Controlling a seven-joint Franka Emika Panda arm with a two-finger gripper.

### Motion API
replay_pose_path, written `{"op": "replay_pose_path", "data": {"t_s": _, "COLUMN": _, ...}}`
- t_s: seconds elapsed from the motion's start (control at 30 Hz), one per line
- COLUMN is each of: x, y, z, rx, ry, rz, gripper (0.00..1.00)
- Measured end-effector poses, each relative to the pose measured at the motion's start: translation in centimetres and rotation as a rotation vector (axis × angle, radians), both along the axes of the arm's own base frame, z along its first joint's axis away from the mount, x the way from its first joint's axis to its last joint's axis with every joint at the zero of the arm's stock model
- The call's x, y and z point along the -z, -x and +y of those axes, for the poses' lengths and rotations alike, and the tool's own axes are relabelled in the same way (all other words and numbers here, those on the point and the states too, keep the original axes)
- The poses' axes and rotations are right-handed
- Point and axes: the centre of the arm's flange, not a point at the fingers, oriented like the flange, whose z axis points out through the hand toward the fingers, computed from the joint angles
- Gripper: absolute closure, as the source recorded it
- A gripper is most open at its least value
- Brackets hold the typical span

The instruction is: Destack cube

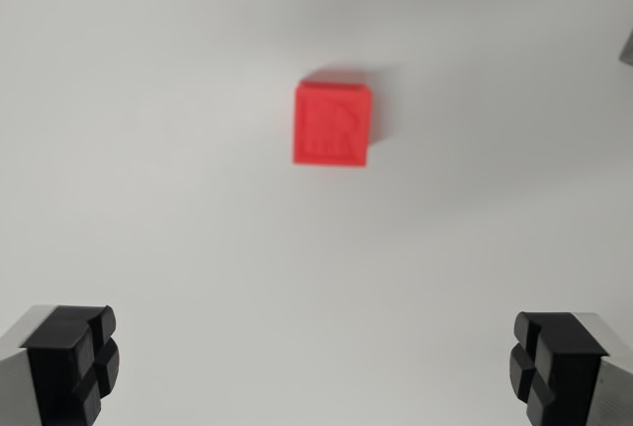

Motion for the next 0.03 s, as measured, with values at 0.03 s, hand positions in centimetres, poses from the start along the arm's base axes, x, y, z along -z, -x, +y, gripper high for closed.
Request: {"op": "replay_pose_path", "data": {"t_s": 0.03, "x": 0.00, "y": 0.00, "z": 0.00, "rx": 0.000, "ry": 0.000, "rz": 0.000, "gripper": 0.00}}
